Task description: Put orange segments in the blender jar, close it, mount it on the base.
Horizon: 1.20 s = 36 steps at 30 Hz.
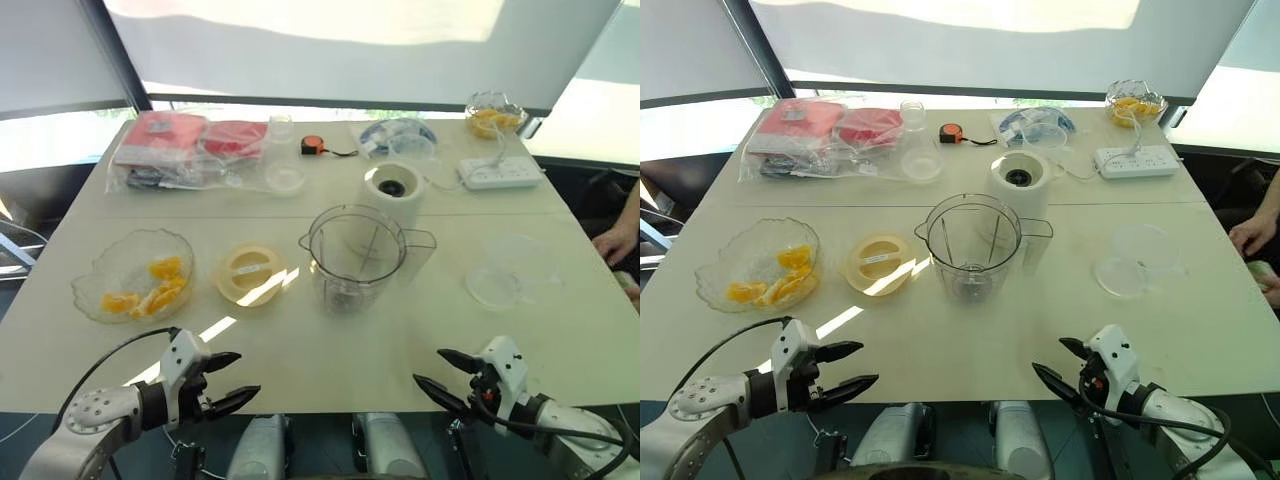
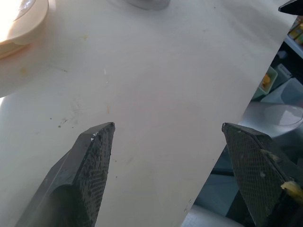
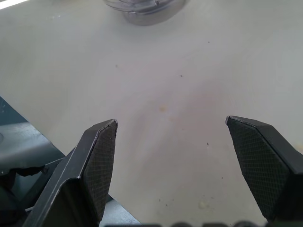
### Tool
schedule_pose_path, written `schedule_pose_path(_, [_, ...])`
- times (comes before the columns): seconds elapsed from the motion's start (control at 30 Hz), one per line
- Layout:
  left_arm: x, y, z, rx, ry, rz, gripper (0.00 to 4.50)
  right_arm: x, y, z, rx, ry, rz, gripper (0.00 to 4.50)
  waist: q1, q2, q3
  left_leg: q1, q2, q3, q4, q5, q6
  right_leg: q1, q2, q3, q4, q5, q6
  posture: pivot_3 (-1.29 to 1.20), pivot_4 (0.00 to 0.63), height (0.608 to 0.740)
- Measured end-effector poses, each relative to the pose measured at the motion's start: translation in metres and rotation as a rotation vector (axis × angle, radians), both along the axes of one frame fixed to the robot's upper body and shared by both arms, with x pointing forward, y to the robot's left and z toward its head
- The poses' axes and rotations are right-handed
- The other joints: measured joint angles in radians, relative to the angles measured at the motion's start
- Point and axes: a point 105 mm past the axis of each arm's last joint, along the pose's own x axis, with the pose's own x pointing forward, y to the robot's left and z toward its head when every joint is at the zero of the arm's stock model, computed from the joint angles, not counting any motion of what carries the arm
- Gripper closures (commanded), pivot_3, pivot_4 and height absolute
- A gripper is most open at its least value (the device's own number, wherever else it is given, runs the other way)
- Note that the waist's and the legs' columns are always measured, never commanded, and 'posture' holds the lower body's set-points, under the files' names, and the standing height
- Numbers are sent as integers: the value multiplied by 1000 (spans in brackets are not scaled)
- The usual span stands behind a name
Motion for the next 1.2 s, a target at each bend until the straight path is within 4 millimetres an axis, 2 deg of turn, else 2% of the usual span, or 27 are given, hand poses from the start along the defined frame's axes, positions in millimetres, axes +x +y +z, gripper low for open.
schedule_pose_path(0.43, [-2, 3, -1, 1, 5, 23, 730, 10, -1, 14, 13, -29, 3, 651, 0, 0, 0, -1, 0, 0, -1, 0, 0, -1, 0, 0, 0, 0, 0, 0, 150, 740])
schedule_pose_path(0.77, [1, 2, 2, 0, -8, 24, 730, 12, 0, 16, 9, -31, 1, 651, 0, 0, 0, -1, 0, 0, 0, 0, 0, -1, 0, 0, -1, -2, 2, 0, 150, 740])
schedule_pose_path(0.97, [16, 1, 11, 14, -65, 20, 730, 17, -1, 22, -9, -51, 21, 651, 1, 0, 0, -1, 0, 0, 0, 0, 0, -1, 0, 0, -1, 0, 0, 0, 150, 740])
schedule_pose_path(1.1, [26, 8, 15, 88, -98, 10, 730, 15, -2, 23, -5, -41, 29, 651, 1, 0, 0, -1, 0, 0, -1, 0, 0, -1, 1, 0, 0, 0, 0, 0, 150, 740])
schedule_pose_path(1.2, [33, 14, 23, 138, -96, -18, 730, 15, -5, 34, -14, -48, 40, 651, 0, 0, 1, -2, -1, 0, 0, 0, 0, -2, 2, 0, 0, 0, -1, 0, 150, 740])
